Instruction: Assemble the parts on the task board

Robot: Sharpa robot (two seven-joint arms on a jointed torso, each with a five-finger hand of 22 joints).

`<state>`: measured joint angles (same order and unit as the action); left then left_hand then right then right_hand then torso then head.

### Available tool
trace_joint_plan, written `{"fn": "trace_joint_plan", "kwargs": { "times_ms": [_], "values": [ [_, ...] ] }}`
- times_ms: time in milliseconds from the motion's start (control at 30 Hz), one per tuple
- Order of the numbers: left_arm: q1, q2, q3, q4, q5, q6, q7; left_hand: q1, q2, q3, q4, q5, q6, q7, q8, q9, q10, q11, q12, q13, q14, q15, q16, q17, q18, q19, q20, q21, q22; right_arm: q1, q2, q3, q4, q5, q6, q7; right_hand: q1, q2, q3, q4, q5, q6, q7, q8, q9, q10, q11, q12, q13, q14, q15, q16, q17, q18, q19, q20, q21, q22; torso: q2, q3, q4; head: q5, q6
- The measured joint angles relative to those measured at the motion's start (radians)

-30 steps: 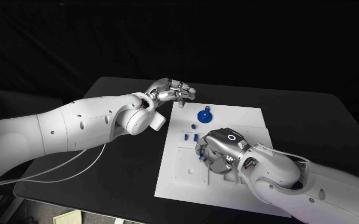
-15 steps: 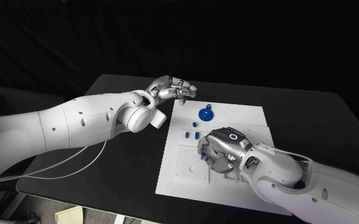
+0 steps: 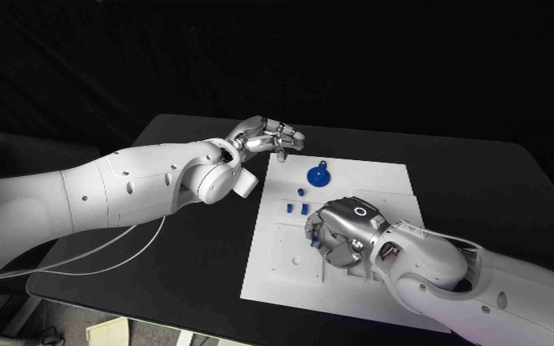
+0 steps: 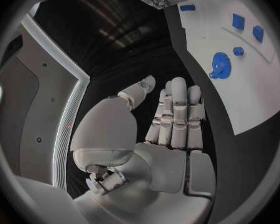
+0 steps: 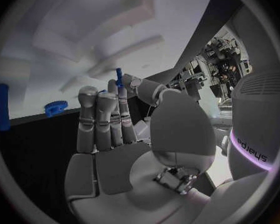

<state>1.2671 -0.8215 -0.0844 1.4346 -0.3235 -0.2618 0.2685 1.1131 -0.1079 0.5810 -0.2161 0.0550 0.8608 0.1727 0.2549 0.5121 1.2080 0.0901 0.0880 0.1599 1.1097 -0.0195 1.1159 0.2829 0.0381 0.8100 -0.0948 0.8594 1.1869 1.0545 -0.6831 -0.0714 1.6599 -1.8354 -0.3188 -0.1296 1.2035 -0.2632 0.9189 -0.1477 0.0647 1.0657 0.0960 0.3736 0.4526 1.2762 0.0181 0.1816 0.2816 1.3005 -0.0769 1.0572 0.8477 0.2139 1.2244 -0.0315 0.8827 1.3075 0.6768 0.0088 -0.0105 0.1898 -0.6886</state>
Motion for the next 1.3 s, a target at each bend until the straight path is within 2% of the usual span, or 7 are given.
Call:
{"fn": "trace_joint_plan", "kwargs": {
  "times_ms": [233,400,500,1100,1167,1233,1300],
  "values": [
    [0.000,0.001,0.000,0.000,0.000,0.000,-0.001,0.000,0.000,0.000,0.000,0.000,0.000,0.000,0.000,0.000,0.000,0.000,0.000,0.000,0.000,0.000,0.000,0.001,0.009,0.003,-0.003,0.000,0.000,0.000,0.007,0.000,-0.009,-0.001,0.001,0.001,0.000,0.000,0.000,0.000,0.000,0.000,0.000,-0.003,-0.001,0.000,0.000,0.000,0.001,0.000,0.000,0.000,0.000,0.000,0.000,0.000,0.000,0.000,0.000,0.0001,-0.0001,0.000,-0.004],
    [0.000,0.000,0.000,-0.001,0.000,0.000,-0.001,0.000,0.000,0.000,0.000,0.000,0.000,0.000,0.000,0.000,0.000,0.000,0.000,0.000,0.000,0.000,0.000,0.001,0.009,0.003,-0.003,0.000,0.000,0.000,0.012,-0.002,-0.011,-0.002,0.002,0.002,0.000,0.000,0.000,0.000,0.000,-0.002,-0.002,-0.003,-0.001,0.000,0.000,-0.001,0.002,0.000,0.000,0.000,0.000,0.000,0.000,0.000,0.000,0.000,0.000,0.0002,-0.0001,0.001,-0.007],
    [0.000,0.001,0.000,-0.001,0.000,0.000,-0.001,0.000,0.000,0.000,0.000,0.000,0.000,0.000,0.000,0.000,0.000,0.000,0.000,0.000,0.000,0.000,0.000,0.001,0.009,0.003,-0.003,0.000,0.000,-0.003,0.015,-0.009,-0.016,-0.006,0.011,0.002,0.000,0.000,0.000,0.000,-0.003,-0.002,-0.002,-0.003,0.002,0.000,0.000,-0.005,0.003,0.000,0.000,0.000,0.000,0.000,0.000,0.001,0.000,0.000,0.000,0.0001,-0.0001,0.002,-0.008],
    [0.000,0.000,0.000,-0.001,-0.001,0.001,-0.003,0.000,0.000,0.000,0.000,0.000,0.000,0.000,0.000,-0.001,0.000,0.000,0.000,0.000,0.000,0.000,0.000,0.002,0.009,0.003,-0.003,0.000,0.000,0.001,0.016,-0.014,-0.017,-0.017,0.033,-0.003,-0.002,0.002,-0.003,-0.003,0.003,-0.003,-0.003,-0.006,0.002,0.000,0.000,-0.009,0.005,0.000,0.000,-0.006,0.000,0.000,-0.003,0.001,0.004,0.001,0.000,-0.0007,0.0008,-0.001,-0.011],
    [0.000,0.000,0.000,-0.001,-0.001,0.001,-0.003,0.000,0.000,0.000,0.000,0.000,0.000,0.000,0.000,-0.001,0.000,0.000,0.000,0.000,0.000,0.000,0.000,0.002,0.009,0.003,-0.003,0.000,0.000,0.001,0.015,-0.014,-0.019,-0.011,0.031,-0.002,-0.007,0.003,-0.003,-0.003,0.003,-0.017,0.011,-0.015,-0.002,0.000,0.000,-0.027,0.009,-0.002,0.002,-0.014,-0.002,0.000,-0.011,0.000,0.004,0.000,0.000,-0.0006,0.0005,-0.001,-0.011],
    [0.000,-0.001,0.000,-0.001,-0.001,0.001,-0.004,0.000,0.000,0.000,0.000,0.000,0.000,0.000,0.000,-0.001,0.000,0.000,0.000,0.000,0.000,0.000,0.000,0.002,0.009,0.003,-0.003,0.000,0.000,0.001,0.013,-0.015,-0.020,-0.001,0.026,0.003,-0.024,-0.010,-0.024,-0.001,0.008,-0.050,0.023,-0.034,-0.011,-0.018,0.018,-0.046,0.005,-0.011,0.010,-0.014,-0.003,0.000,-0.018,0.001,0.004,0.000,0.000,-0.0006,0.0002,-0.001,-0.010],
    [0.000,-0.001,0.000,-0.001,-0.001,0.001,-0.004,0.000,0.000,0.000,0.000,0.000,0.000,0.000,0.000,-0.001,0.000,0.000,0.000,0.000,0.000,0.000,0.000,0.002,0.009,0.003,-0.003,0.000,0.000,0.000,0.011,-0.016,-0.020,0.008,0.021,0.008,-0.050,-0.023,-0.067,-0.001,0.013,-0.071,0.023,-0.055,-0.019,-0.046,0.046,-0.066,0.005,-0.014,0.026,-0.014,-0.003,0.000,-0.021,0.001,0.004,0.000,0.000,-0.0007,-0.0001,-0.002,-0.009]
  ]
}}
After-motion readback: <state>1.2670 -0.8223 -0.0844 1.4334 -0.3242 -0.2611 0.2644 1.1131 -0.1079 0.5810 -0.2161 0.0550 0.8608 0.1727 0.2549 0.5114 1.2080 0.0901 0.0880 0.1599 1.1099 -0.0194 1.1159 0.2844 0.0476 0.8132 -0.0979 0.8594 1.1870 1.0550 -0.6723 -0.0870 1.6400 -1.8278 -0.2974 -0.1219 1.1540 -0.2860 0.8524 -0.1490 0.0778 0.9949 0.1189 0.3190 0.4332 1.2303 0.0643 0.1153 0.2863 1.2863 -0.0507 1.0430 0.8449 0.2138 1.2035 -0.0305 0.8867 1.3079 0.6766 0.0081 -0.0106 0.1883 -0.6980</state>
